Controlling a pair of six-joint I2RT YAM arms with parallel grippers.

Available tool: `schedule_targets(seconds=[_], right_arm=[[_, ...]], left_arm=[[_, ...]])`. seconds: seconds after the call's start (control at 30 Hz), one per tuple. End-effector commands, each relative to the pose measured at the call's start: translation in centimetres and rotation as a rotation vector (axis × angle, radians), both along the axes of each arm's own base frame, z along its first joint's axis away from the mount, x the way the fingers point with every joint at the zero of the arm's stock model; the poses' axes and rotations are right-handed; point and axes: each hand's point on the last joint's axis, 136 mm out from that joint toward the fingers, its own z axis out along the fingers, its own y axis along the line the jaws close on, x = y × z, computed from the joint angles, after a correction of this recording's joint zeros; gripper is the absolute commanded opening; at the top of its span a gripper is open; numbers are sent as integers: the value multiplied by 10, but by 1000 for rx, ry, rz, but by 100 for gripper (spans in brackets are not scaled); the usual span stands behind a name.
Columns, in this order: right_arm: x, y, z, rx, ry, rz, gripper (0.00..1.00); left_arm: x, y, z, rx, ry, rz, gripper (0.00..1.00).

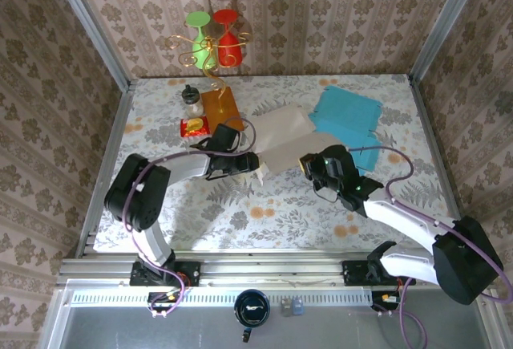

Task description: Fold the paper box

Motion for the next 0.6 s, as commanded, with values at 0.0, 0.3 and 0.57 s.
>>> schedule_targets(seconds=[0.0, 0.3, 0.57], right_arm=[[14, -2, 43, -36, -87, 15, 0], [51, 6, 135, 4, -219, 29, 0], [44, -2, 180, 31, -157, -39, 0]], left_arm=[[14, -7, 65, -48, -133, 11, 54], [27, 18, 169, -86, -401, 114, 70], [31, 48, 234, -142, -552, 198, 71]])
